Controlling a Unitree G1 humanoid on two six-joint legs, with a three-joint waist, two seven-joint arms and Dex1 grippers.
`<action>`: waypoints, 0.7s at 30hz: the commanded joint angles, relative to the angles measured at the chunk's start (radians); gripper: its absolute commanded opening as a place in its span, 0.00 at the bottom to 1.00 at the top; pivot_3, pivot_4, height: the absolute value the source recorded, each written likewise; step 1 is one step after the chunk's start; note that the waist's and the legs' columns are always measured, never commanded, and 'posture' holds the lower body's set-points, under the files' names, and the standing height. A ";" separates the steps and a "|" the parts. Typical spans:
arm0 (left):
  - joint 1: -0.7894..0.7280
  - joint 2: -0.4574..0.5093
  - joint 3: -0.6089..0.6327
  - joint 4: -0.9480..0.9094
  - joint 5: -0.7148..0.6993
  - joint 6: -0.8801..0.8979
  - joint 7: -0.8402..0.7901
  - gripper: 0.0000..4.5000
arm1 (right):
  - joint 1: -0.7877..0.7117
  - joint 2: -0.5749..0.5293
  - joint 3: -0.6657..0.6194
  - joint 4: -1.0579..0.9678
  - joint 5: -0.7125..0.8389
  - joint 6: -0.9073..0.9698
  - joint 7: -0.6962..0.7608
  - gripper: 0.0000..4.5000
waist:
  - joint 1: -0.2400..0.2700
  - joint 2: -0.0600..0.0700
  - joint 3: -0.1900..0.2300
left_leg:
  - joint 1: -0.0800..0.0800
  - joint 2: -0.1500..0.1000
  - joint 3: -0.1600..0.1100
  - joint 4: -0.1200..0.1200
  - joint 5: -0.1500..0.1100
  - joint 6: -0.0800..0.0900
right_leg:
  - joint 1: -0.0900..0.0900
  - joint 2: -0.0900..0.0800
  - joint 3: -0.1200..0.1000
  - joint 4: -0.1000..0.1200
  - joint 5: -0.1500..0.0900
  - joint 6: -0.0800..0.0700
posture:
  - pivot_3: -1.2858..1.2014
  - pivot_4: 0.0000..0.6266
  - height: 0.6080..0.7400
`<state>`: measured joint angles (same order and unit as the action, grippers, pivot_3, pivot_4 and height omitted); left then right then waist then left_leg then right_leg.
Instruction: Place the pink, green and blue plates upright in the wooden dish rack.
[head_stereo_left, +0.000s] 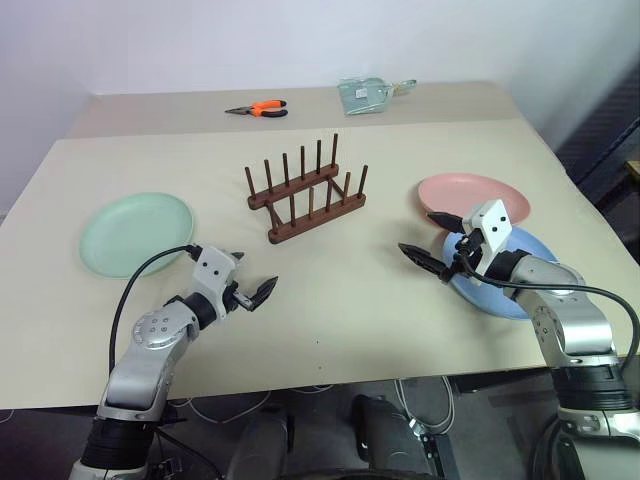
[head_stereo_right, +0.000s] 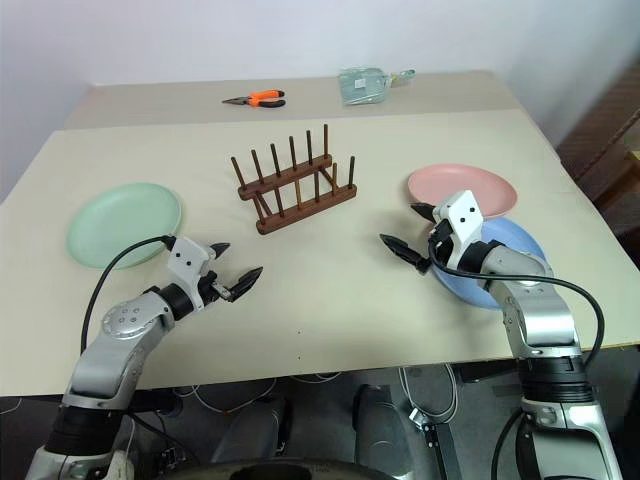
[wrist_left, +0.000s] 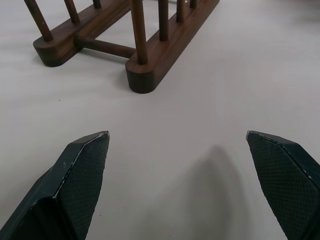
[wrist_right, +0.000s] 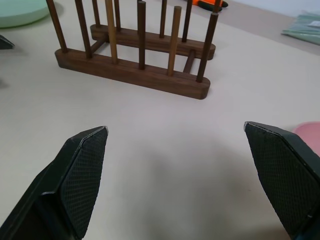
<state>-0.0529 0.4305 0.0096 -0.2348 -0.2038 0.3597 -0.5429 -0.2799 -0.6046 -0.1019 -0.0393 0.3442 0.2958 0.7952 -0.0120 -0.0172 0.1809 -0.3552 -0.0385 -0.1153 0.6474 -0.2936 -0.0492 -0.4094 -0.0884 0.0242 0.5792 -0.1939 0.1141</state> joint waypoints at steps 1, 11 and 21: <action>-0.014 0.007 -0.004 -0.005 0.009 -0.027 -0.005 1.00 | 0.003 0.011 -0.003 -0.033 -0.001 -0.026 -0.004 0.99 | 0.000 0.000 0.000 | 0.000 0.000 0.000 0.000 0.000 0.000 | 0.000 0.000 0.000 0.000 0.000 0.000 | 0.52 0.24 1.00; -0.156 0.008 -0.031 0.119 0.049 -0.006 0.006 1.00 | 0.029 0.021 0.036 -0.148 0.077 0.083 0.037 0.99 | 0.002 0.000 0.000 | 0.000 0.000 0.000 0.000 0.000 0.000 | 0.000 0.000 0.000 0.000 0.000 0.000 | 0.52 0.24 1.00; -0.563 -0.009 -0.149 0.723 0.093 -0.196 -0.286 1.00 | 0.107 0.099 0.150 -0.361 0.048 0.144 -0.070 0.99 | 0.001 -0.001 0.000 | 0.000 -0.001 0.000 0.001 0.000 0.000 | 0.000 0.000 0.000 0.000 0.002 0.003 | 0.52 0.24 1.00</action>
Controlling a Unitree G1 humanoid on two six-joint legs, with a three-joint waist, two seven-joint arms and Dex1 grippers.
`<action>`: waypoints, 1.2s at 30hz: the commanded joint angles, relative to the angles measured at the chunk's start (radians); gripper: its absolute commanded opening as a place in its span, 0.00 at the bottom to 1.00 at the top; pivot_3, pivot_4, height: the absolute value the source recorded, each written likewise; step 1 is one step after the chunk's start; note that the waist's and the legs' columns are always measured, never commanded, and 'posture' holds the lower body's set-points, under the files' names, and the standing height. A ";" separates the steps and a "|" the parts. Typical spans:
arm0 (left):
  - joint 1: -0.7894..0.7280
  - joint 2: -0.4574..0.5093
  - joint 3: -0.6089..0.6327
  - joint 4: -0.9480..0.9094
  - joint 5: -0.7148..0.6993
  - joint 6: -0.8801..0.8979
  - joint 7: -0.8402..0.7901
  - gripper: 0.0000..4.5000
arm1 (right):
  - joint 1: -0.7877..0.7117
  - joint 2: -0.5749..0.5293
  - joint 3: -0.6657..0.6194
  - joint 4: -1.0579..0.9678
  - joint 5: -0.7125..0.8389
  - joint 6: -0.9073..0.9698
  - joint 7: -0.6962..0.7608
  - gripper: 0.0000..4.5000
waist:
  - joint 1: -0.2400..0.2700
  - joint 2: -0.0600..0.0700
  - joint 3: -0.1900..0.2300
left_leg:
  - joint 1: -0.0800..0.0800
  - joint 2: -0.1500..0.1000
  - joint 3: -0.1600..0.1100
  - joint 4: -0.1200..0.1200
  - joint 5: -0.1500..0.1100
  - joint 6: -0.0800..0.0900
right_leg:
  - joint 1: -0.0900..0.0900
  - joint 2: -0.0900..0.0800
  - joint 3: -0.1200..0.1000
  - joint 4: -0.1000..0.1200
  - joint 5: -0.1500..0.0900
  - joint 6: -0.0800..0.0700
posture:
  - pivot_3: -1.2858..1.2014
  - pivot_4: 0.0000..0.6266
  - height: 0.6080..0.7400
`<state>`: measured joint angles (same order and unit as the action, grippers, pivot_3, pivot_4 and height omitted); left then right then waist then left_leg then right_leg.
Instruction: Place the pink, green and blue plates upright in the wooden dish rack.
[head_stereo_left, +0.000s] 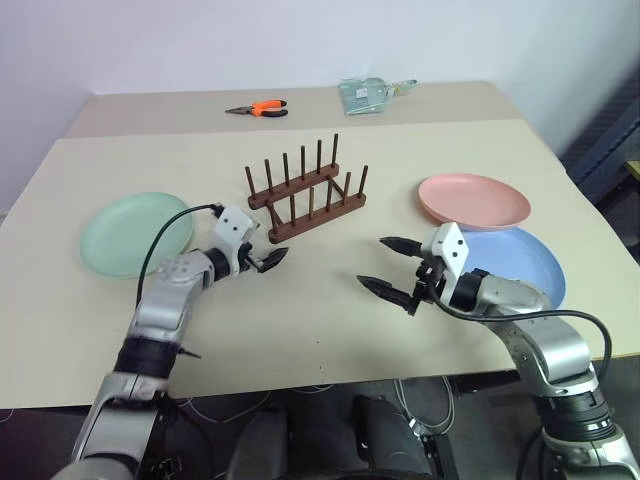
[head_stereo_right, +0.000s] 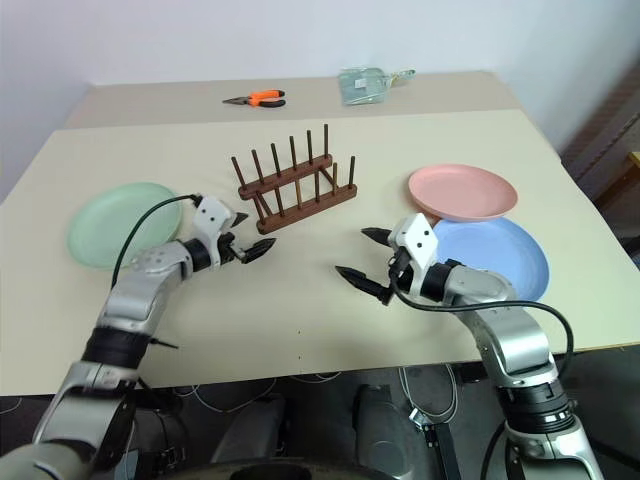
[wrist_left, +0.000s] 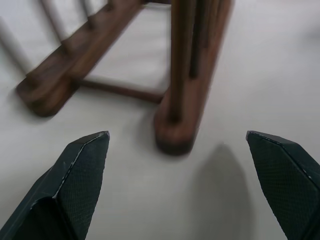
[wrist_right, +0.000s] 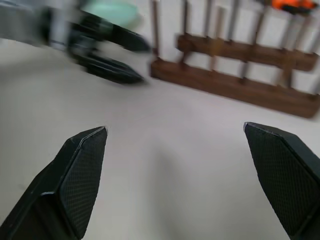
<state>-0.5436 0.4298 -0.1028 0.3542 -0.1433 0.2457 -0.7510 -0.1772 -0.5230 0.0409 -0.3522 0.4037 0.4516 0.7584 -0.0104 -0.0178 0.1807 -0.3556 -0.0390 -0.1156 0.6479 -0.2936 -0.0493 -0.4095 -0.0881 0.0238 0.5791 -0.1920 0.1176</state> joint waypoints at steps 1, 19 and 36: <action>-0.102 -0.017 -0.049 0.189 0.042 -0.106 -0.100 1.00 | 0.007 0.024 0.015 -0.052 -0.017 -0.014 -0.042 0.99 | -0.001 0.000 0.000 | 0.000 0.000 0.000 0.000 0.000 0.000 | 0.000 0.000 0.000 0.000 0.000 0.000 | 0.52 0.24 1.00; -0.043 -0.017 -0.151 0.071 0.063 -0.245 -0.395 0.17 | 0.052 -0.071 -0.047 -0.050 -0.045 -0.049 -0.020 1.00 | -0.001 -0.001 -0.001 | 0.000 0.000 0.000 0.000 0.000 0.000 | 0.000 0.000 0.000 0.000 0.000 0.001 | 0.52 0.24 1.00; 0.093 0.191 -0.084 -0.164 0.022 0.046 -0.388 0.80 | 0.126 -0.158 -0.126 -0.021 -0.043 -0.028 0.023 0.62 | -0.018 0.000 -0.001 | 0.002 0.002 0.000 -0.002 0.000 0.001 | 0.000 0.001 0.000 0.002 0.000 0.001 | 0.52 0.24 1.00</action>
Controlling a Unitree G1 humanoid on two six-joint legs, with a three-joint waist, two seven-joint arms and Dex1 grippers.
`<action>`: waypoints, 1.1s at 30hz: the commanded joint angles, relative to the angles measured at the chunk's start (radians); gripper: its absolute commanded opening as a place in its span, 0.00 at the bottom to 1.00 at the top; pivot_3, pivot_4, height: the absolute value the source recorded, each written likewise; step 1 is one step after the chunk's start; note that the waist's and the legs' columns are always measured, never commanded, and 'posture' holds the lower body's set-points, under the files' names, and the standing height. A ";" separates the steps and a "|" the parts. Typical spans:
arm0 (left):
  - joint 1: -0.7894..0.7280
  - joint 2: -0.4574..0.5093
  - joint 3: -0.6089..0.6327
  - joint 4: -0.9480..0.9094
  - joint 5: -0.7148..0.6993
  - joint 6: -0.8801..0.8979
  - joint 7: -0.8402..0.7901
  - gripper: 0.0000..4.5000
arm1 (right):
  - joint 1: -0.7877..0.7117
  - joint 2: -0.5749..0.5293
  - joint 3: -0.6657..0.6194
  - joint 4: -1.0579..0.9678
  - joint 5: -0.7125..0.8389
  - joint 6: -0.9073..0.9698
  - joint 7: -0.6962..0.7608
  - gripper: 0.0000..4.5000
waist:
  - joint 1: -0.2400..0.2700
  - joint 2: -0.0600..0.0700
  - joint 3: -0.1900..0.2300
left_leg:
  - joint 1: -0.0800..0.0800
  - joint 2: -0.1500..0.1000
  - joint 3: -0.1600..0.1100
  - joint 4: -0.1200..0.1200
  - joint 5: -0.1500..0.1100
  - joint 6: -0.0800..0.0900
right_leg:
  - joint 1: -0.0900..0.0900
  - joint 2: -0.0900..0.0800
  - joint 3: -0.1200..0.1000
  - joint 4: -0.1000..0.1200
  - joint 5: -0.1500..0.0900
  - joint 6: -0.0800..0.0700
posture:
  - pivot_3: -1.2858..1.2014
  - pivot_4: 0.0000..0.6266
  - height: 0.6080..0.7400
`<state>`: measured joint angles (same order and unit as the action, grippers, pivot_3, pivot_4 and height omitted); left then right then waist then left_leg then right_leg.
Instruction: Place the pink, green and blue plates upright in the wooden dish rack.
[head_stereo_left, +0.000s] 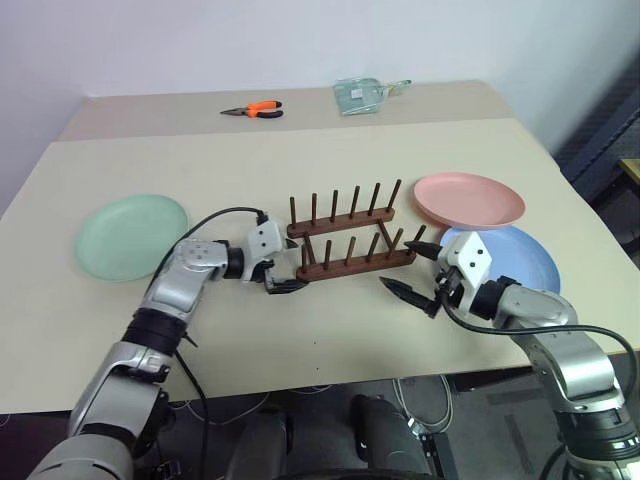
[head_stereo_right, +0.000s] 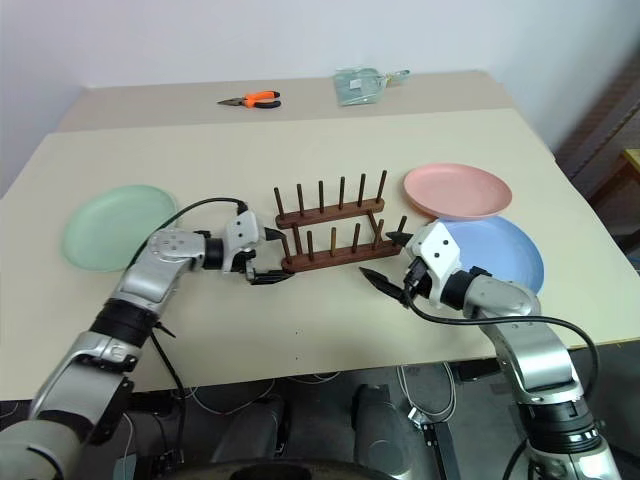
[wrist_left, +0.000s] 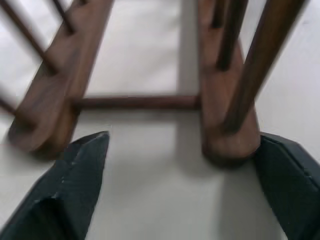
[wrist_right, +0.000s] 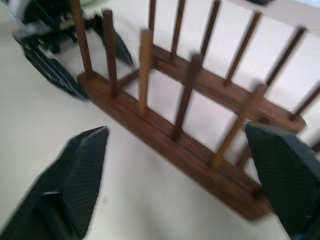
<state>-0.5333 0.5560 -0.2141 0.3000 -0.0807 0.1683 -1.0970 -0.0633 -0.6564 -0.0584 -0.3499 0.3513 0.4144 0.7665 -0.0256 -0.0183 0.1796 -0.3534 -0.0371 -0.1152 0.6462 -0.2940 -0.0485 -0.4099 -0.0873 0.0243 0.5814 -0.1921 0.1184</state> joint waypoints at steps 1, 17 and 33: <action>0.111 0.081 0.028 -0.164 -0.059 0.153 -0.052 0.68 | 0.016 -0.029 -0.022 -0.020 0.006 0.012 0.016 0.49 | -0.006 0.000 0.000 | 0.000 0.000 0.000 0.000 0.000 0.000 | 0.000 0.000 0.000 0.001 0.000 0.000 | 0.52 0.24 1.00; 0.170 -0.194 -0.099 -0.337 0.126 0.357 0.465 0.25 | -0.215 0.088 0.245 0.295 -0.369 -0.049 -0.198 0.01 | 0.017 0.000 -0.003 | 0.000 -0.002 -0.001 0.004 0.000 0.000 | 0.003 -0.001 0.000 0.000 -0.002 -0.003 | 0.52 0.24 1.00; 0.091 -0.205 -0.069 -0.151 0.126 0.256 0.572 0.25 | -0.287 0.072 0.185 0.334 -0.320 -0.161 -0.100 0.28 | 0.010 0.003 -0.007 | 0.004 -0.002 -0.001 0.003 0.000 0.000 | 0.004 0.000 0.000 0.001 0.000 0.000 | 0.52 0.24 1.00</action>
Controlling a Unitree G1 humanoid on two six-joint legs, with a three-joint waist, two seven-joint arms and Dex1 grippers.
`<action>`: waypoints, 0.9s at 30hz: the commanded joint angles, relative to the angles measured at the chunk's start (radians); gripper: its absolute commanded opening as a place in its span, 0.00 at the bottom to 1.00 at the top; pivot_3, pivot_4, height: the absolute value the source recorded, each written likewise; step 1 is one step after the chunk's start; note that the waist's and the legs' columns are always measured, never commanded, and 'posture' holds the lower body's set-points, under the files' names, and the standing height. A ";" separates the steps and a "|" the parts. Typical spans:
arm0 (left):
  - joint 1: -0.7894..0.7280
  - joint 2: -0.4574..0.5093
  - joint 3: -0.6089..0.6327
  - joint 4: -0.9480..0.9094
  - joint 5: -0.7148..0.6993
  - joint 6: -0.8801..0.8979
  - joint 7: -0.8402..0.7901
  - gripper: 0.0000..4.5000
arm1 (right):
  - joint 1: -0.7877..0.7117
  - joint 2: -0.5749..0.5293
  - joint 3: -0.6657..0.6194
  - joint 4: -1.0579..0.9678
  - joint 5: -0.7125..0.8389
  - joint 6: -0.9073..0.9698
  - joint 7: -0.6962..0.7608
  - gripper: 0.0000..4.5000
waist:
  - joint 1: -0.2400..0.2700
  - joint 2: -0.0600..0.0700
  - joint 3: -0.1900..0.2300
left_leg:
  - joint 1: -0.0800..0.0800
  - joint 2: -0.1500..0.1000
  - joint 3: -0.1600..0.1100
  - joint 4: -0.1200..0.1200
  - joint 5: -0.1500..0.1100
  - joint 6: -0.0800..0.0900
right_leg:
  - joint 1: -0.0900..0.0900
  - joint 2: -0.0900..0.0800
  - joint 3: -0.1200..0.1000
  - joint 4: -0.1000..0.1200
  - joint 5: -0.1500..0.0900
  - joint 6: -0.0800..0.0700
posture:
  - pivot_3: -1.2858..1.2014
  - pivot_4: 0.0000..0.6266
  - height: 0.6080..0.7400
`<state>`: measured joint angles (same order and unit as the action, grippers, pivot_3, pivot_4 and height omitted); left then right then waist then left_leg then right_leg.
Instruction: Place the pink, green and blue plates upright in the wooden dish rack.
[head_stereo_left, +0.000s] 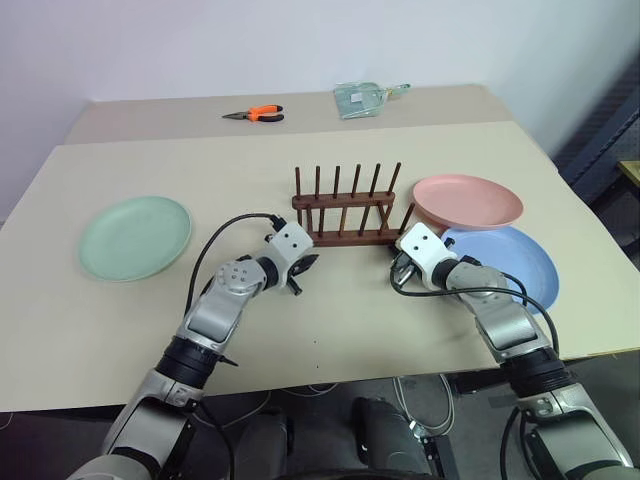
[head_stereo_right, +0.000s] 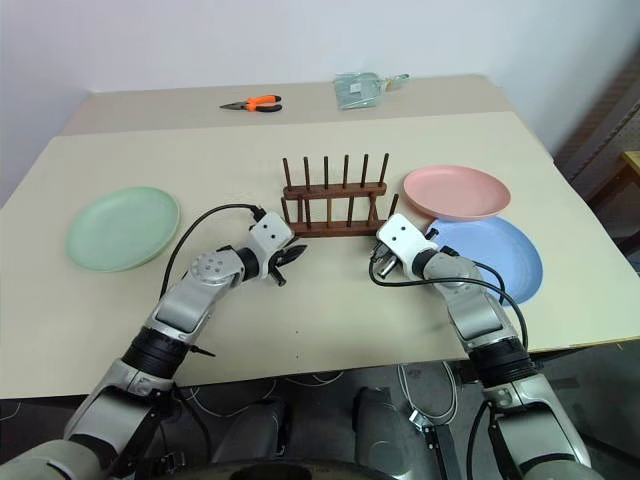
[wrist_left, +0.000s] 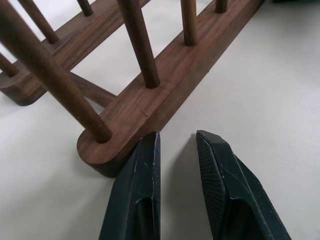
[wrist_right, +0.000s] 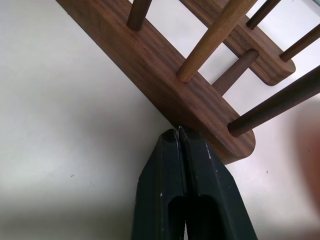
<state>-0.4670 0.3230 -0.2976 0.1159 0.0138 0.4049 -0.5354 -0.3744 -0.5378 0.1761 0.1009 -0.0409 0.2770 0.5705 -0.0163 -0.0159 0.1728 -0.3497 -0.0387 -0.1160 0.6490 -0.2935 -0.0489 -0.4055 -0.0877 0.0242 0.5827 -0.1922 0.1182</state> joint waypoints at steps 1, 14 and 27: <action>0.034 0.033 0.014 0.009 0.020 0.013 -0.009 0.25 | 0.034 -0.076 -0.071 -0.156 0.087 -0.033 0.123 0.38 | 0.001 0.000 0.000 | 0.000 0.000 0.000 0.000 0.000 0.000 | 0.000 0.000 0.000 0.000 0.000 0.000 | 0.52 0.24 1.00; 0.136 0.082 0.003 -0.307 -0.189 0.052 -0.280 0.25 | -0.041 -0.405 -0.202 0.119 -0.016 -0.219 0.211 0.79 | 0.003 0.002 0.001 | -0.005 0.000 0.001 0.000 0.000 0.000 | -0.002 0.000 0.000 -0.003 -0.004 -0.001 | 0.52 0.24 1.00; 0.162 0.102 0.008 -0.349 -0.195 0.067 -0.272 0.25 | -0.156 -0.383 -0.139 0.381 -0.146 -0.483 0.068 0.01 | 0.002 0.003 0.002 | -0.005 0.000 0.002 0.000 0.000 0.000 | -0.003 0.000 0.001 -0.003 -0.002 -0.004 | 0.52 0.24 1.00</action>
<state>-0.3054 0.4234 -0.2998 -0.1987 -0.1718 0.4756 -0.8051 -0.5072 -0.9142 0.0675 0.5141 -0.1881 -0.1750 0.6598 -0.0141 -0.0131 0.1745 -0.3550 -0.0391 -0.1143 0.6488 -0.2936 -0.0489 -0.4088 -0.0882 0.0255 0.5797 -0.1937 0.1140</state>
